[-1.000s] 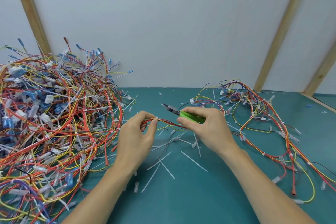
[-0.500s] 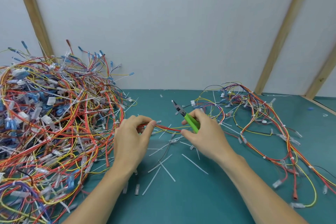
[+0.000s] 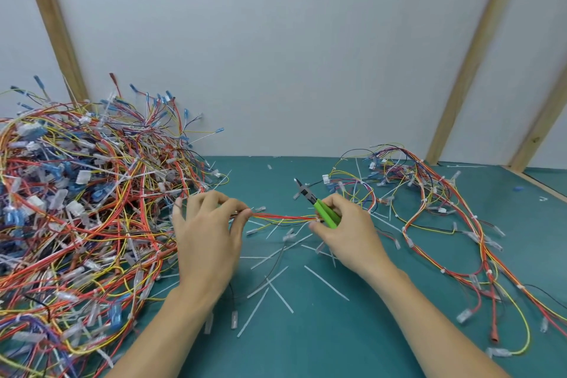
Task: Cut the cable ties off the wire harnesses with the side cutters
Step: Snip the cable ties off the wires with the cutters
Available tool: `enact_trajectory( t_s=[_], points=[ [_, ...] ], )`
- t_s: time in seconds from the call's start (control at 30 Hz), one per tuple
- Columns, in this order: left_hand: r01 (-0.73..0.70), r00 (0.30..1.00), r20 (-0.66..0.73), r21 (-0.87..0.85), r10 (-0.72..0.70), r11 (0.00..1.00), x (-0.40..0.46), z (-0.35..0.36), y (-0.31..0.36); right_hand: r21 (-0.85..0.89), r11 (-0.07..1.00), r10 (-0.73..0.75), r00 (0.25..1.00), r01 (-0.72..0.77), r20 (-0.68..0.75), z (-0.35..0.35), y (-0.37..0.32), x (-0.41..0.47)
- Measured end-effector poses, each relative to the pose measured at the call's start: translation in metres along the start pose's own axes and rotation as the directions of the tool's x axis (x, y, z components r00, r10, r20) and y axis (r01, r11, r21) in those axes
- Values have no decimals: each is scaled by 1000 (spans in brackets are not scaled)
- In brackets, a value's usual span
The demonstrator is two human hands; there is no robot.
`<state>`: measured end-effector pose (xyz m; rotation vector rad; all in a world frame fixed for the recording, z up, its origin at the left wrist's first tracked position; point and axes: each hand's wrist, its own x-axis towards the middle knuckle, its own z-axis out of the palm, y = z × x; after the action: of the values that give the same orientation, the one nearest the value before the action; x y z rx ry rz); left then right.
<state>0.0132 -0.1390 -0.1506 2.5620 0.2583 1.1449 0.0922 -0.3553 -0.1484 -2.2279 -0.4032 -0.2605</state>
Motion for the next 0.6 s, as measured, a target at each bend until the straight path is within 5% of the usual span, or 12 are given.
enact_trajectory(
  t_s=[0.13, 0.3, 0.47, 0.6],
  points=[
    [8, 968, 243, 205, -59, 979, -3, 1, -2, 118, 991, 61, 997, -66, 44, 0, -5, 1],
    [-140, 945, 328, 365, 13, 920, -9, 5, 15, 88, 990, 107, 994, -109, 32, 8, -6, -3],
    [-226, 896, 375, -77, 238, 971, -19, 9, 32, 258, 954, 125, 986, -150, 112, 12, -14, -4],
    [-234, 922, 246, -259, 298, 937, -19, 7, 34, 434, 885, 90, 976, -169, 197, 15, -25, -8]
  ],
)
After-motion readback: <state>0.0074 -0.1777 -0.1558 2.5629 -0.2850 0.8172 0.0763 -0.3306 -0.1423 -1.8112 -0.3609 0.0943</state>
